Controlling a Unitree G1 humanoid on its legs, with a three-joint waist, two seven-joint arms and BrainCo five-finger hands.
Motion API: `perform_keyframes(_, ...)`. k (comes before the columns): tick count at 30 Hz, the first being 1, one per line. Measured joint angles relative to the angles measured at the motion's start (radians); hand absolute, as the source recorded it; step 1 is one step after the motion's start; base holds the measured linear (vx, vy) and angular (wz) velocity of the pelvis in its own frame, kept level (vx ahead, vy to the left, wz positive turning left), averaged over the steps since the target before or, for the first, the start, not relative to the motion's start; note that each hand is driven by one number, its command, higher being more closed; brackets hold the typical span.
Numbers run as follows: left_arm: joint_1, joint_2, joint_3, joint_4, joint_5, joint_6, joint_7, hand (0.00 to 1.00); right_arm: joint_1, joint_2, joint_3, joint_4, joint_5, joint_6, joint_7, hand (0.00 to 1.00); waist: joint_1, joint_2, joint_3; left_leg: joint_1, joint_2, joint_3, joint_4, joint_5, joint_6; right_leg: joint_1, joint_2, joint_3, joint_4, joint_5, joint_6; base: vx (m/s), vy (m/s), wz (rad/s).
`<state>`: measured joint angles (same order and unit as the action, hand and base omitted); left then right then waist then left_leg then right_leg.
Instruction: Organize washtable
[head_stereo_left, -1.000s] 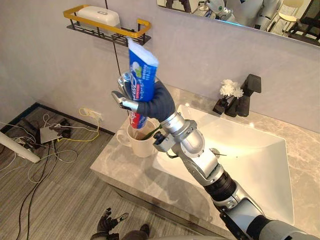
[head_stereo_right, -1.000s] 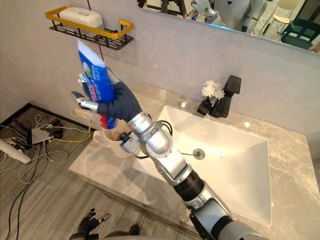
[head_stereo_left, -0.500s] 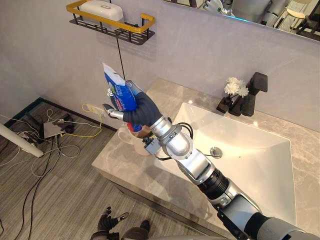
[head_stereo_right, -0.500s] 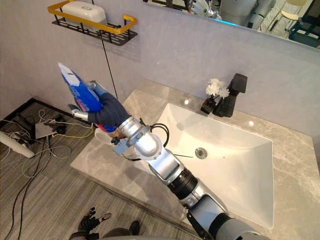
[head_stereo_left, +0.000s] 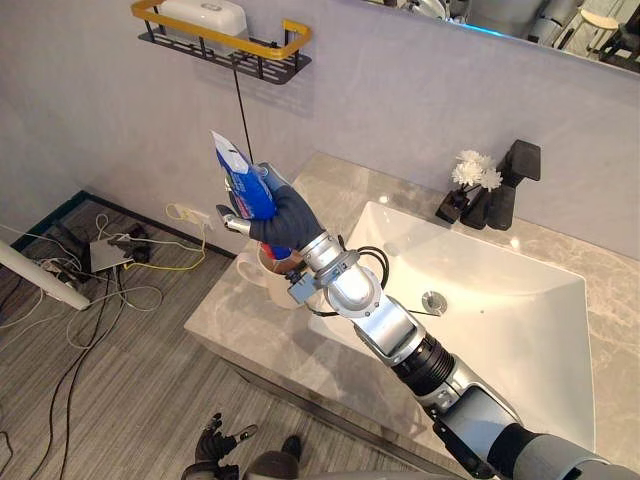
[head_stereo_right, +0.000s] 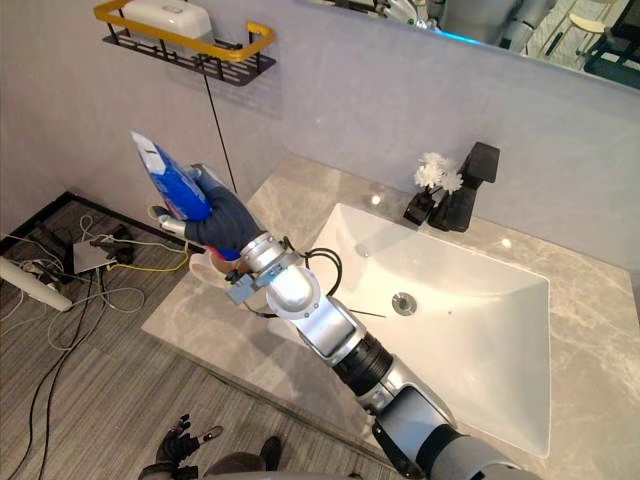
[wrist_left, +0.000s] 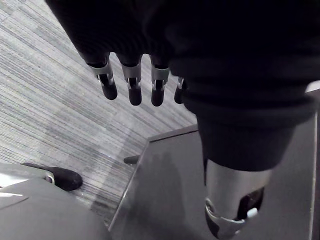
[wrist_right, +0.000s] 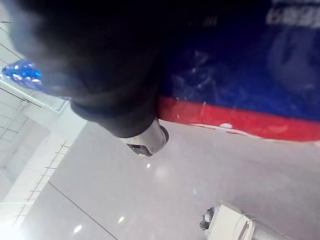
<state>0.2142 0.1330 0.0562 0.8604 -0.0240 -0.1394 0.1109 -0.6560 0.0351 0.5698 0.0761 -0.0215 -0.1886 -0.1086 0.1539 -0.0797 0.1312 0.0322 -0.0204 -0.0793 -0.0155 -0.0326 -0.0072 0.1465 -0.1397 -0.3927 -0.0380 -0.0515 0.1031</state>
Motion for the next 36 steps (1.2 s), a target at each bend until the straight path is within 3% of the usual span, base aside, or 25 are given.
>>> perform_keyframes(31, -0.001, -0.003, -0.012, -0.002, -0.001, -0.001, -0.003, 0.00, 0.036, -0.001, -0.017, 0.105, 0.004, 0.017, 0.023, 1.00, 0.000, 0.018, 0.013, -0.008, 0.000, -0.005, 0.009, -0.001, -0.002, 0.001, 0.000, -0.011, 0.000, 0.000, 0.000, 0.00, 0.000, 0.00)
perform_keyframes(32, -0.001, -0.003, -0.012, -0.002, -0.001, -0.001, -0.003, 0.00, 0.036, -0.001, -0.017, 0.105, 0.004, 0.017, 0.024, 0.00, 0.000, 0.018, 0.013, -0.009, -0.001, -0.005, 0.010, -0.001, -0.002, 0.001, 0.000, -0.012, 0.000, 0.000, 0.000, 0.00, 0.000, 0.00)
perform_keyframes(36, -0.001, -0.002, -0.014, -0.003, -0.001, -0.002, -0.003, 0.00, 0.039, -0.001, -0.017, 0.106, 0.004, 0.018, 0.024, 0.00, 0.000, 0.019, 0.014, -0.014, -0.001, -0.013, 0.016, -0.001, -0.002, 0.000, 0.000, -0.015, 0.000, 0.000, 0.000, 0.00, 0.000, 0.02)
